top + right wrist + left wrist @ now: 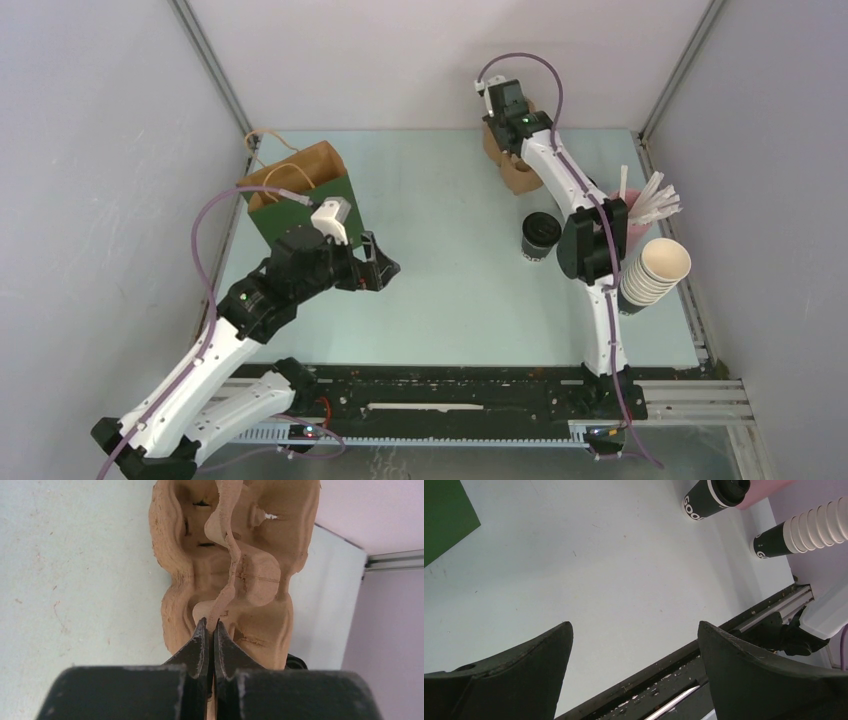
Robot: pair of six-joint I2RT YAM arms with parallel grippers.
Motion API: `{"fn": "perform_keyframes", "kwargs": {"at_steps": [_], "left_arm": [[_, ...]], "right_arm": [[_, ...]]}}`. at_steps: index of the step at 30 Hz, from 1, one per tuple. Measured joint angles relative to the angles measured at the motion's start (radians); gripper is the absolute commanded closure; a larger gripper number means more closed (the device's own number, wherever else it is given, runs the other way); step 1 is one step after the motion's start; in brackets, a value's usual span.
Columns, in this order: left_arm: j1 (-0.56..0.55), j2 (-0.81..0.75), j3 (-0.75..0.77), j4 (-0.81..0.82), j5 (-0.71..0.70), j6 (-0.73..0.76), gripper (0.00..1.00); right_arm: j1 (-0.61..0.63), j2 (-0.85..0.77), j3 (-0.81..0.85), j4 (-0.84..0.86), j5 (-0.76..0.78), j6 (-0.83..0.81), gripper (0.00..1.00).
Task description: Pack the takeout coffee
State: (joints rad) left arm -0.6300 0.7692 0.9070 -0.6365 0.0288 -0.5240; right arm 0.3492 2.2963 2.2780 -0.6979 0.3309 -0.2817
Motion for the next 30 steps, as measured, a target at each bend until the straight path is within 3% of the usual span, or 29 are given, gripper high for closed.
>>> {"fn": "perform_keyframes", "kwargs": {"at_steps": [5, 11, 17, 20, 24, 30], "left_arm": [[0.0, -0.019, 0.001, -0.011, -0.002, -0.003, 0.0], [0.0, -0.035, 0.052, -0.072, -0.039, -0.005, 0.0], [0.0, 0.036, 0.301, -0.228, -0.161, 0.083, 0.0], [0.002, 0.117, 0.475, -0.321, -0.277, 0.159, 0.0], [0.075, 0.219, 0.647, -0.381, -0.431, 0.235, 0.0], [0.202, 0.325, 0.735, -0.404, -0.545, 0.299, 0.0]], "right_arm": [[0.034, -0.134, -0.09, 0.002, 0.026, -0.015, 1.0], [0.06, -0.431, -0.286, 0.016, -0.062, 0.107, 1.0], [0.099, -0.831, -0.713, 0.154, -0.297, 0.309, 1.0], [0.14, -0.948, -0.87, 0.205, -0.41, 0.387, 1.0], [0.225, -1.011, -0.971, 0.209, -0.491, 0.444, 1.0], [0.305, -1.093, -0.991, 0.185, -0.502, 0.447, 1.0]]}}
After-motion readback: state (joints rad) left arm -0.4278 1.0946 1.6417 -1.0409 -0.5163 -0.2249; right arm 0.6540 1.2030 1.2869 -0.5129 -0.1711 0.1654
